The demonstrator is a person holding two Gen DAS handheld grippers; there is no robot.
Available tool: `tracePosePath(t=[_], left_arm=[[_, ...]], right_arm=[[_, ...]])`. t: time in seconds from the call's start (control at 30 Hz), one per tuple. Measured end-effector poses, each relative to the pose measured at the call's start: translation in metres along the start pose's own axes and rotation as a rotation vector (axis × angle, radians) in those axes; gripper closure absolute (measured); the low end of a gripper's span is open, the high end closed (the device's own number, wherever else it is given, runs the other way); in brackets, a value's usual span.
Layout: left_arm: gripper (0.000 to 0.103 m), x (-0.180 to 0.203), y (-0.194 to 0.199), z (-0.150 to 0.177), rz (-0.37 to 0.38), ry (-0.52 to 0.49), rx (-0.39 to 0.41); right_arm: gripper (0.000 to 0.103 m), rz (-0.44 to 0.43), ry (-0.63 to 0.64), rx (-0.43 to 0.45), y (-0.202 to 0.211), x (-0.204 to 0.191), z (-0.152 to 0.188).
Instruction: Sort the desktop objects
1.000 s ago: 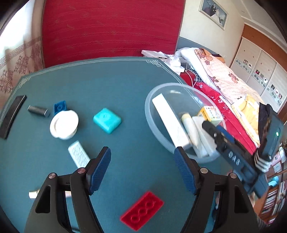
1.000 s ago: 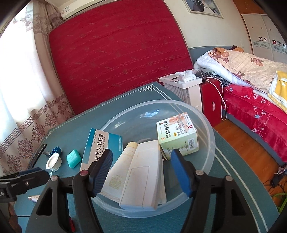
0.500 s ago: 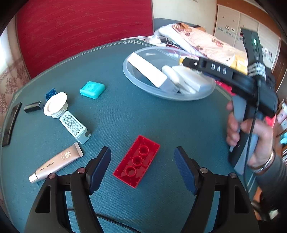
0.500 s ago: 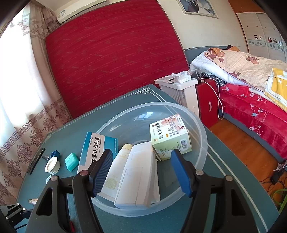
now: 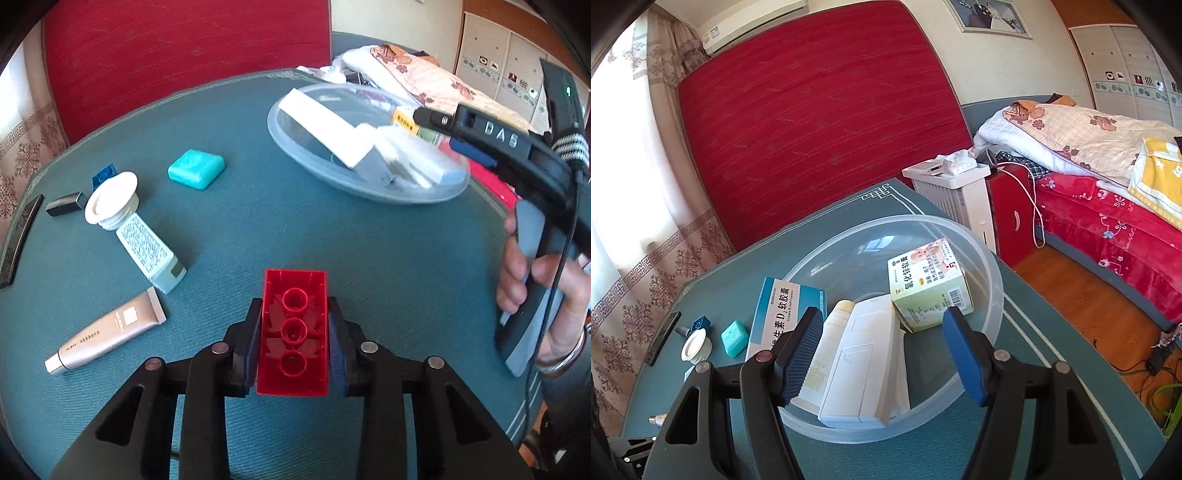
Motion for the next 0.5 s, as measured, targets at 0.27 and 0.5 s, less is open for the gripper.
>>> tracePosePath(t=[0.27, 0.5], left_arm=[[0.069, 0.016, 0.031, -0.060, 0.039, -0.001, 0.145], [0.068, 0.034, 0.028, -0.120, 0.078, -0.019, 0.220]], right_arm=[[0.031, 0.026, -0.032, 0.006, 0.000, 0.009, -0.003], [0.031, 0.029, -0.036, 0.010, 0.000, 0.009, -0.005]])
Point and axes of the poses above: each gripper's, at about its wrist camera, not at the fingertips, and y roughly against the way its jaws point, x to its right, z to its underside, the point moved 10 cm from there along -y, roughly the way its jaws point, and after that the axes turned 9 degrees about z, right-handed, at the moved point
